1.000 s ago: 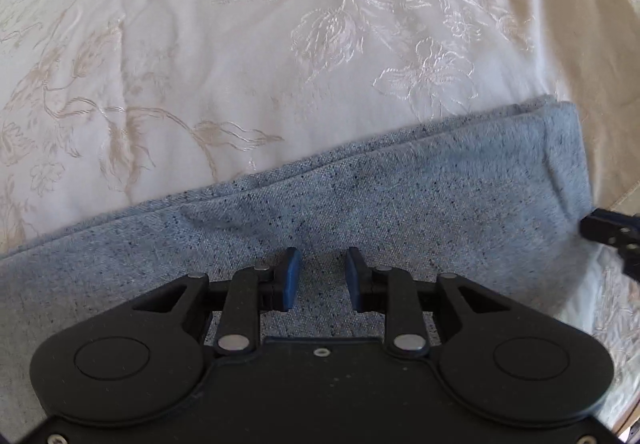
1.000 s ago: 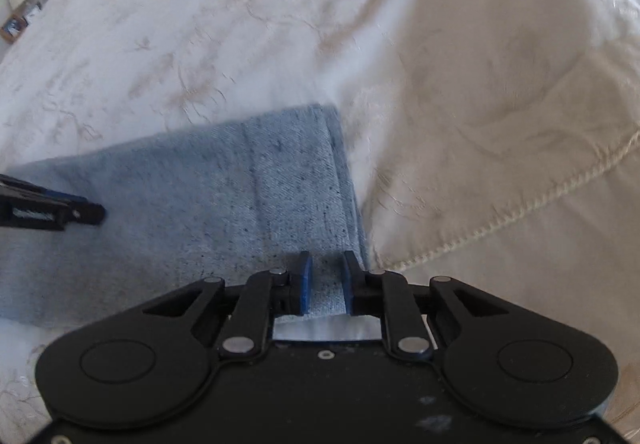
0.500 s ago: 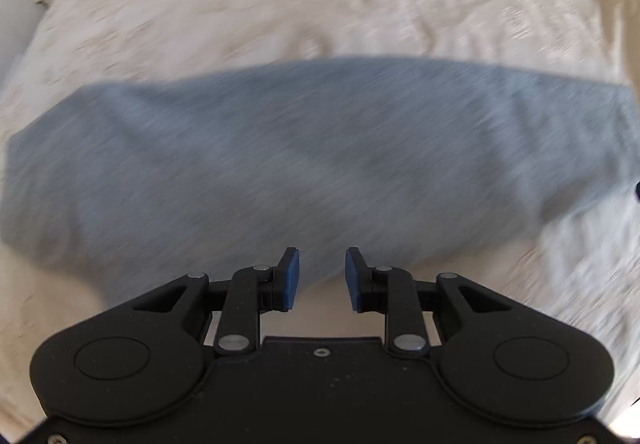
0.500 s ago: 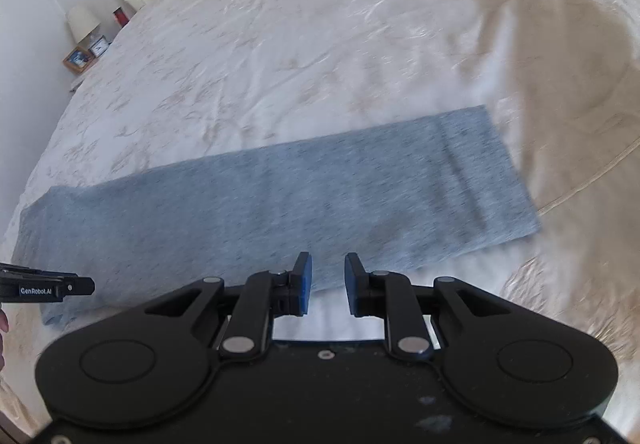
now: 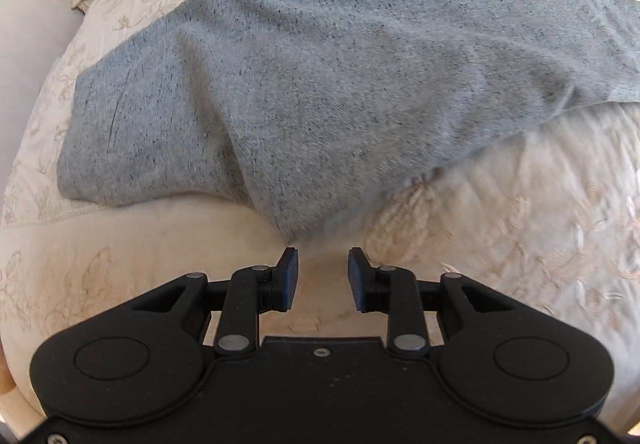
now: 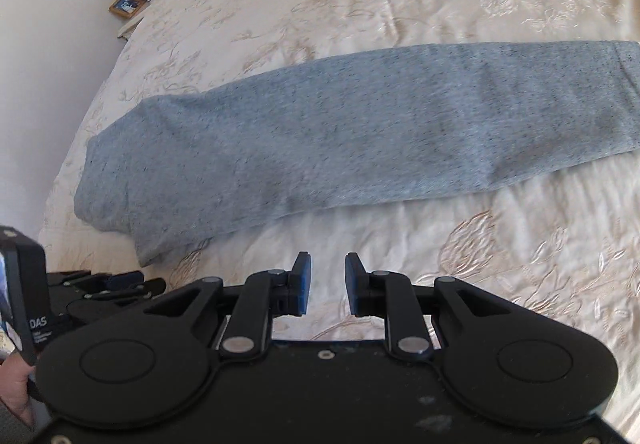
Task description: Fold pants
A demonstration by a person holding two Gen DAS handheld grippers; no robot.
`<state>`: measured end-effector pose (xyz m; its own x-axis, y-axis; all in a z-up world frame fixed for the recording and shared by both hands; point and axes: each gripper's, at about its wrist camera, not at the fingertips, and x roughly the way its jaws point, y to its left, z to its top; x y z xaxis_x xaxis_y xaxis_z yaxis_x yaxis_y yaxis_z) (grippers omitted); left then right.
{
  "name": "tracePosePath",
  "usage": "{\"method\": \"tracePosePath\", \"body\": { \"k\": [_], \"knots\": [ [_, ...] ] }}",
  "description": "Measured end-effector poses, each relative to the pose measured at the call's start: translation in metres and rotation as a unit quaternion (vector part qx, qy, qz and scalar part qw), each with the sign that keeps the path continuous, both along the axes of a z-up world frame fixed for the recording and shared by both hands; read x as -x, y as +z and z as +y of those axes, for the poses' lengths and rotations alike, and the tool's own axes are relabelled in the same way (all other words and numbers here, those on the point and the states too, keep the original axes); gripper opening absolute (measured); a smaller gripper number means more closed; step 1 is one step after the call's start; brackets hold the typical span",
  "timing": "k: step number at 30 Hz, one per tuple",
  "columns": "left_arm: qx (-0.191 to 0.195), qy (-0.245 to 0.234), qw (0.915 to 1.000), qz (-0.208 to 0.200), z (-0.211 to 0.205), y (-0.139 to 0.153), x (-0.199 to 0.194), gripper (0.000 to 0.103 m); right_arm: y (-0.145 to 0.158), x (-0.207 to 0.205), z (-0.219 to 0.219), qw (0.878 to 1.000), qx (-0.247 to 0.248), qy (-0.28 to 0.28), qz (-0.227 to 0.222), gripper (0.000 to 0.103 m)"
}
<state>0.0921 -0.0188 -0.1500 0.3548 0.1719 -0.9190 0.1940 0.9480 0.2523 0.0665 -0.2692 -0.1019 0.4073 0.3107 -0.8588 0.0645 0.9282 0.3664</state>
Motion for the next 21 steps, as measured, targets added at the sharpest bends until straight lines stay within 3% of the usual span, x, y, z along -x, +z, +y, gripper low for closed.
{"method": "tracePosePath", "body": {
  "k": [6, 9, 12, 15, 21],
  "knots": [
    [-0.007, -0.004, 0.9999, -0.007, 0.012, -0.012, -0.034, 0.040, 0.000, 0.009, 0.041, 1.000, 0.000, -0.001, 0.009, 0.022],
    [0.041, -0.010, 0.9991, 0.006, 0.022, -0.001, -0.050, 0.025, 0.001, 0.010, 0.056, 1.000, -0.002, -0.002, 0.007, 0.022],
    [0.069, -0.009, 0.9974, 0.017, 0.033, 0.019, -0.068, 0.018, -0.001, 0.007, 0.071, 1.000, -0.001, 0.007, 0.000, 0.022],
    [0.096, -0.009, 0.9947, 0.034, 0.043, 0.039, -0.085, 0.018, -0.003, -0.001, 0.085, 1.000, -0.001, 0.015, -0.013, 0.022],
    [0.100, -0.043, 0.9924, 0.058, 0.047, 0.054, -0.104, 0.018, -0.006, -0.027, 0.111, 0.999, -0.003, 0.025, -0.040, 0.023]
  ]
}}
